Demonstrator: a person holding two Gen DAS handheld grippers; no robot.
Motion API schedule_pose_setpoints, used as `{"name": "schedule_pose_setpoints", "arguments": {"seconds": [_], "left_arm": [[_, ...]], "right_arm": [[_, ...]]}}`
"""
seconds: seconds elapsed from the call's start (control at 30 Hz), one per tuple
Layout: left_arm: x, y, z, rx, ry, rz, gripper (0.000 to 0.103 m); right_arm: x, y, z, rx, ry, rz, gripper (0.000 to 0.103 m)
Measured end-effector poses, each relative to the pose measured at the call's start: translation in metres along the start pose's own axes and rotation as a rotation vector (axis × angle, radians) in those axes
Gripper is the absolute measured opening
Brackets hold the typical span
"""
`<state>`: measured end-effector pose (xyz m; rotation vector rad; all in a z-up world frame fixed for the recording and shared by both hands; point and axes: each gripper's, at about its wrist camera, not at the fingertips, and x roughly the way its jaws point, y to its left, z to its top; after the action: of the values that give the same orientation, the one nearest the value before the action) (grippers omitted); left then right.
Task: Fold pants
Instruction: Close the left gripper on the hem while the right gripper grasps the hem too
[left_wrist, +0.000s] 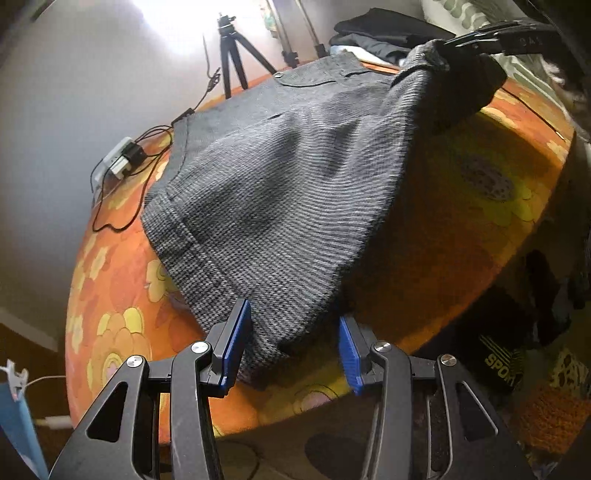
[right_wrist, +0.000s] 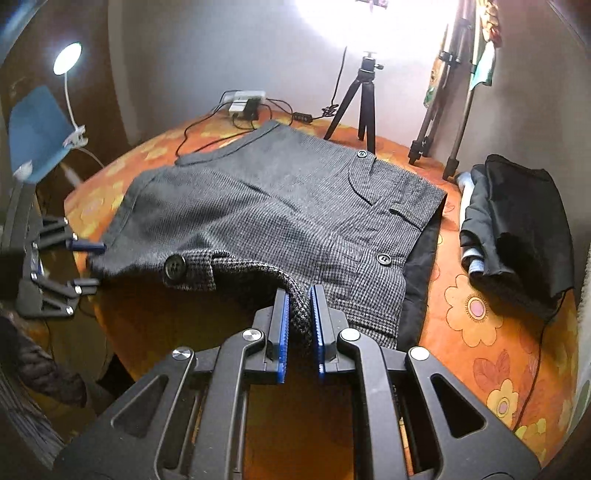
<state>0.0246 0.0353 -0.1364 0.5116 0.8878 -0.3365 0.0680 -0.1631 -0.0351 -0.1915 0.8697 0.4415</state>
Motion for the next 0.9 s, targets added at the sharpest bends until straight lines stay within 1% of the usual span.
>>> {"name": "schedule_pose_setpoints", "arguments": {"seconds": [0.1, 0.17, 0.2, 0.27, 0.5, 0.67, 0.9], "left_arm": [[0.003, 0.007, 0.002, -0.024, -0.001, 0.007, 0.043], [0.003, 0.010, 0.004, -0.029, -0.015, -0.004, 0.023], [0.001, 0.011, 0.005, -0.033, -0.031, -0.008, 0.019], [-0.003, 0.011, 0.009, -0.035, -0.056, 0.011, 0.013], [-0.030, 0.024, 0.021, -0.110, -0.199, 0.069, 0.010], [-0.032, 0.032, 0.033, -0.134, -0.229, 0.063, 0.010], [-0.032, 0.047, 0.063, -0.171, -0.286, 0.054, 0.007]], "right_arm": [[-0.002, -0.002, 0.001, 0.013, -0.007, 0.008, 0.012], [-0.004, -0.003, 0.001, 0.018, -0.012, 0.014, 0.012], [-0.005, -0.003, 0.001, 0.019, -0.013, 0.017, 0.012], [-0.006, -0.003, -0.001, 0.012, -0.014, 0.016, 0.012], [-0.013, 0.001, -0.015, -0.017, -0.007, -0.001, 0.012], [-0.020, -0.001, -0.017, -0.014, -0.024, -0.011, 0.012], [-0.021, -0.011, -0.005, 0.007, -0.045, -0.020, 0.012]]}}
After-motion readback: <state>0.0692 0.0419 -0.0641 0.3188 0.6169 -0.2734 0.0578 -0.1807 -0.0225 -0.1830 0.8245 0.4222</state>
